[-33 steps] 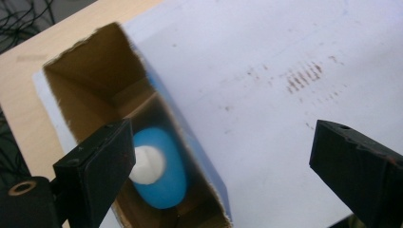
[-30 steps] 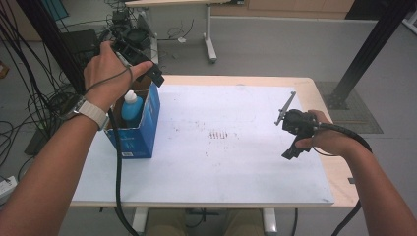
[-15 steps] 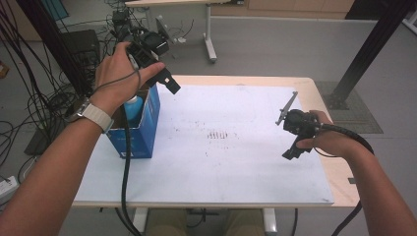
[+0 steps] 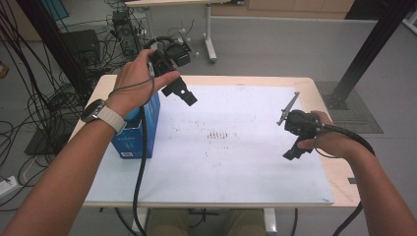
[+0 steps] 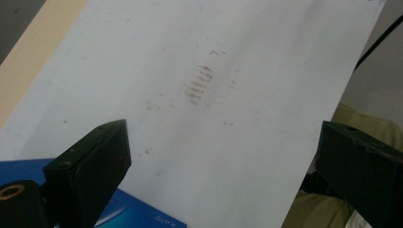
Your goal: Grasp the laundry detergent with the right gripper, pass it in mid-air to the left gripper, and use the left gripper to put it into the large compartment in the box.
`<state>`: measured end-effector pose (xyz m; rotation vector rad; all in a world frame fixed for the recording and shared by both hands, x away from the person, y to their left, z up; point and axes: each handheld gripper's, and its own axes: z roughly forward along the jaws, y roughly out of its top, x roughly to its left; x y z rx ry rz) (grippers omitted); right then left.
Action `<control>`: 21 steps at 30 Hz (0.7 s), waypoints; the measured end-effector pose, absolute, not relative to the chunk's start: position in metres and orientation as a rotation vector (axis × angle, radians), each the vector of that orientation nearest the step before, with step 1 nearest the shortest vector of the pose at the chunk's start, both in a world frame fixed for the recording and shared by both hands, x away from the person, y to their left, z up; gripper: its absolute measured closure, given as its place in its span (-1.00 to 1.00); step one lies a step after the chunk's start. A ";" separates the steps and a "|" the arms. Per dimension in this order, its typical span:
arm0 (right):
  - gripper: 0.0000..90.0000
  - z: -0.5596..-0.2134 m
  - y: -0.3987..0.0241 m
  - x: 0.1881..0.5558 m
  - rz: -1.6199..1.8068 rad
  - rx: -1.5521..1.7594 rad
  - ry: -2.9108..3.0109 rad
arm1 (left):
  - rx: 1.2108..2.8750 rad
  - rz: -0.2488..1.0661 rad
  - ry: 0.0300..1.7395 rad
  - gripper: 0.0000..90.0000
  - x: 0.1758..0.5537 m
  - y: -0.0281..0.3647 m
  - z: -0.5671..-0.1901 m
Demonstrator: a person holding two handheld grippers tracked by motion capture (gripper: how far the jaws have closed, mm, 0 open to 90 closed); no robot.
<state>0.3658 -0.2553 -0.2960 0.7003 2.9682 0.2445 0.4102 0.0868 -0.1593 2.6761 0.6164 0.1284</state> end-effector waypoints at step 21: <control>-0.84 -0.296 -0.259 0.362 0.262 0.717 2.959 | 2.740 0.000 0.384 -0.89 0.398 0.051 -0.191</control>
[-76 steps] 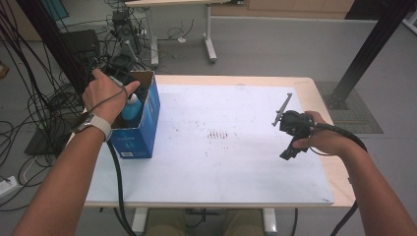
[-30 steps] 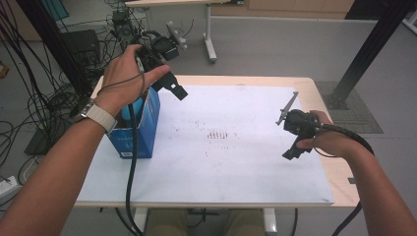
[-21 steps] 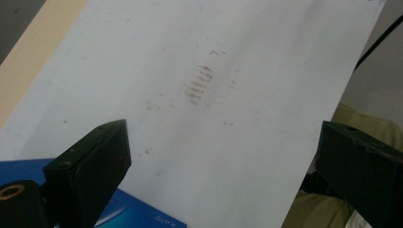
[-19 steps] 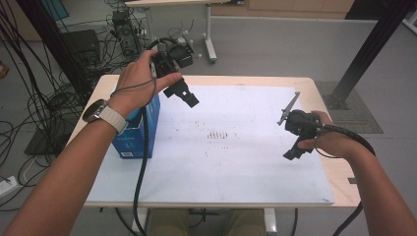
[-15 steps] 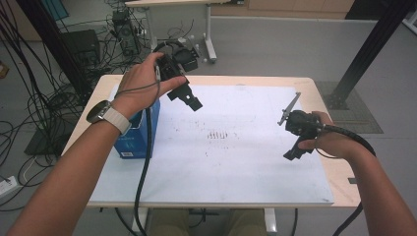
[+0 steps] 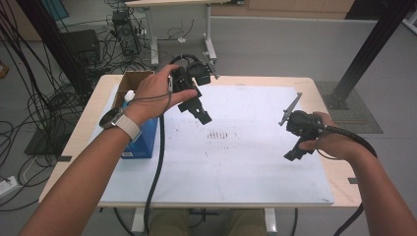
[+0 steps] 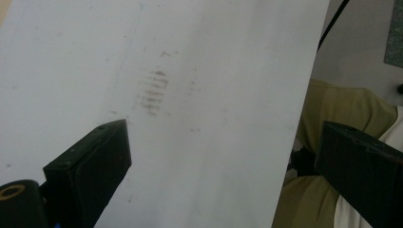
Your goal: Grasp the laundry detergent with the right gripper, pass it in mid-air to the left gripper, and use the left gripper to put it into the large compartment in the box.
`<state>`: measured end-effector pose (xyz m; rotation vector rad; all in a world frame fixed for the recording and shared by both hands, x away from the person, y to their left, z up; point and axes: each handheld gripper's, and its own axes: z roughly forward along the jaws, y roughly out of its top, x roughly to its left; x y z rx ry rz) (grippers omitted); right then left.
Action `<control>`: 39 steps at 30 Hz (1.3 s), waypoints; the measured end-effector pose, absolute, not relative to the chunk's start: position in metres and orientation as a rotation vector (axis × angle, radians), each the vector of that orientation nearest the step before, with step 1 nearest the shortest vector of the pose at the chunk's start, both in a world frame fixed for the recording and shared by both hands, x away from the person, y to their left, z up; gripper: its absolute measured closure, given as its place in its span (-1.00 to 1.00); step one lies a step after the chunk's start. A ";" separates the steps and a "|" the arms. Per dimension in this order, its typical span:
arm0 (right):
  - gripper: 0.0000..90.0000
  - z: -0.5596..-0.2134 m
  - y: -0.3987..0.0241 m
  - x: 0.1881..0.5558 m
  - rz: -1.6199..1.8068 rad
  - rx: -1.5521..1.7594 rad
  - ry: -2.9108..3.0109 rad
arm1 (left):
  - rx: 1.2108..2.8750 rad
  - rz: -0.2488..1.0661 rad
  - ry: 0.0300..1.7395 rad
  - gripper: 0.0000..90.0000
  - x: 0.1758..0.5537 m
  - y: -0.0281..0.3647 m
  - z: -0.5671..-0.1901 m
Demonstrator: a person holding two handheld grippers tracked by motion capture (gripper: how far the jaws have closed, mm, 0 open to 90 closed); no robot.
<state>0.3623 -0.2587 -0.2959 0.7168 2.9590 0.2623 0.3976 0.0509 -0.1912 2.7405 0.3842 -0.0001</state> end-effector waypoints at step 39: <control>-0.85 -0.297 -0.255 0.361 0.266 0.708 2.965 | 2.742 -0.038 0.356 -0.89 0.389 0.047 -0.217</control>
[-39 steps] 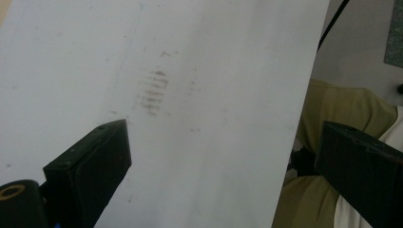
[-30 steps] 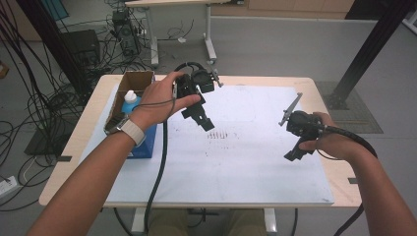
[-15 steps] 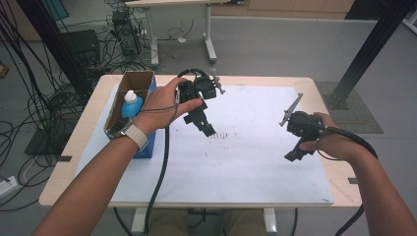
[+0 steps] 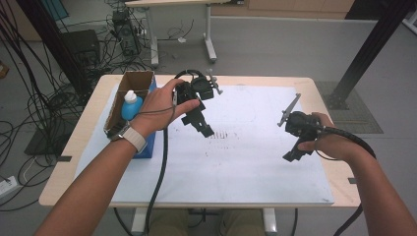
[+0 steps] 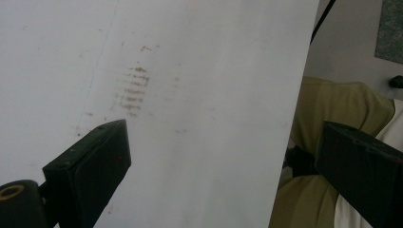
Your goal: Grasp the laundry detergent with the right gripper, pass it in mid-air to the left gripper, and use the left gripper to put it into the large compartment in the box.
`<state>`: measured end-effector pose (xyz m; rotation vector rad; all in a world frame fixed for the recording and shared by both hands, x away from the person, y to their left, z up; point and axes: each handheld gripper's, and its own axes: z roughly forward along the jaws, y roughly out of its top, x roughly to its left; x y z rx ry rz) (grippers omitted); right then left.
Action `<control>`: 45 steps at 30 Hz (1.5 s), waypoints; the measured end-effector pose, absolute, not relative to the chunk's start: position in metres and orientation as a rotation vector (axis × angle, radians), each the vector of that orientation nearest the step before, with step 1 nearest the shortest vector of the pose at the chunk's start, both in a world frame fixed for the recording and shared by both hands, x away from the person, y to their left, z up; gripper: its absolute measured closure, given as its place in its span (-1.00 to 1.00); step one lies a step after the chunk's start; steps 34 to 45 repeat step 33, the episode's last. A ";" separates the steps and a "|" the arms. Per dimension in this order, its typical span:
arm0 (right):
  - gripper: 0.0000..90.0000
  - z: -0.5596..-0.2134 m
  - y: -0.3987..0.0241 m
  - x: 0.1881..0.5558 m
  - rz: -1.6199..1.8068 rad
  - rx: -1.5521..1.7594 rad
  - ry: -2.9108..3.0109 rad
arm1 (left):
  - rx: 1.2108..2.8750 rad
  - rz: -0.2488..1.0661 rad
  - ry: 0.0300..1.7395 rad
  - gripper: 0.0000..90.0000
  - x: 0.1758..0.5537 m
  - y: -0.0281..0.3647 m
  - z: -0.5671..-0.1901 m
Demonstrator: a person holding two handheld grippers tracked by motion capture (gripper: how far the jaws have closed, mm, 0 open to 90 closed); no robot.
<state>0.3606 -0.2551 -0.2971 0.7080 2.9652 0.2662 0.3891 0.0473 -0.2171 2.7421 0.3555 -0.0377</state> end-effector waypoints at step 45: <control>-0.85 -0.296 -0.258 0.357 0.264 0.716 2.959 | 2.728 -0.052 0.371 -0.89 0.390 0.051 -0.217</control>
